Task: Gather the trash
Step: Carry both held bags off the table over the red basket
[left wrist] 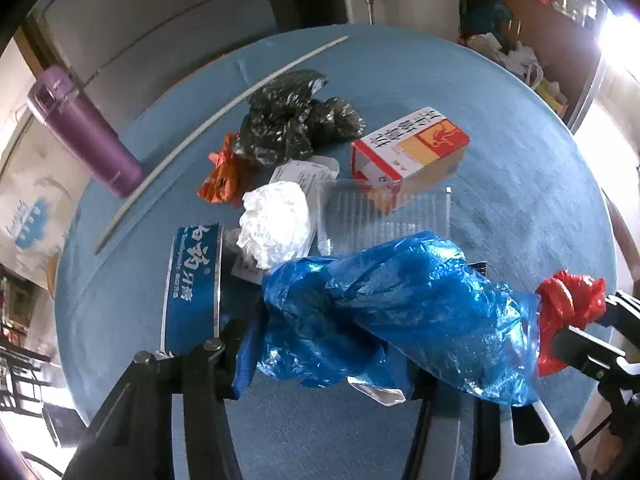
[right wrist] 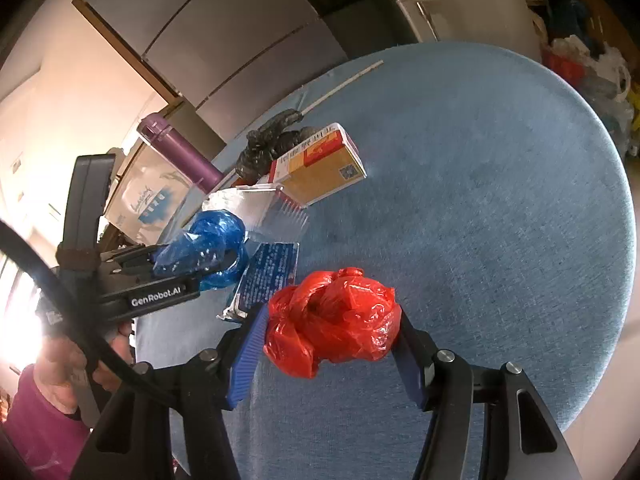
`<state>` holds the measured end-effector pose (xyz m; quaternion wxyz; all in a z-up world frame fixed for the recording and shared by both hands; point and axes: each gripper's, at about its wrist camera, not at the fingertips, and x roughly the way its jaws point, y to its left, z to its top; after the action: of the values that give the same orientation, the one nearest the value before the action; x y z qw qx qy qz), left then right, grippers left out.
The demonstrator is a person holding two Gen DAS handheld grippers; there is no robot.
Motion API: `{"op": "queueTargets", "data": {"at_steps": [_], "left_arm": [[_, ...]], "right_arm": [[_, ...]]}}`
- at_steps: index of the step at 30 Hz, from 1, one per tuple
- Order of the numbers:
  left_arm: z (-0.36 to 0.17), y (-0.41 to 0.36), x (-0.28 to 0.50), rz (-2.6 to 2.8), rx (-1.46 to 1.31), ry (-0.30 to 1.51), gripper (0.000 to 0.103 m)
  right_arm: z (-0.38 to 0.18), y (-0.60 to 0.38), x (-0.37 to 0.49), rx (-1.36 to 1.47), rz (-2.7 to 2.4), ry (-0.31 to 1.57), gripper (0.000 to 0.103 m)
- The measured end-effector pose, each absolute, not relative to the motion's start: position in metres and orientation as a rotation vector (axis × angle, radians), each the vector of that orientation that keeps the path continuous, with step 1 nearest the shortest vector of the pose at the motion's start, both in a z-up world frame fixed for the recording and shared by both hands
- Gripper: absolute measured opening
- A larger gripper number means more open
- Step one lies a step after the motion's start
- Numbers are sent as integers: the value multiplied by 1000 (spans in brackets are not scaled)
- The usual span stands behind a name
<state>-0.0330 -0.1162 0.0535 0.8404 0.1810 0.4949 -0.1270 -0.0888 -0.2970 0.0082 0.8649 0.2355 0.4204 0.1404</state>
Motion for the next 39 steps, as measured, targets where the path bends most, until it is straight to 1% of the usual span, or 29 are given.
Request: {"op": "queueTargets", "data": {"at_steps": [11, 26, 39], "left_arm": [[84, -126, -59, -219, 471, 927, 55], [103, -107, -72, -158, 477, 848, 55], [134, -62, -109, -97, 403, 781, 55]], "right_arm": [[27, -303, -97, 479, 275, 830, 63], [48, -302, -109, 458, 272, 783, 63], [73, -262, -121, 373, 330, 761, 63]]}}
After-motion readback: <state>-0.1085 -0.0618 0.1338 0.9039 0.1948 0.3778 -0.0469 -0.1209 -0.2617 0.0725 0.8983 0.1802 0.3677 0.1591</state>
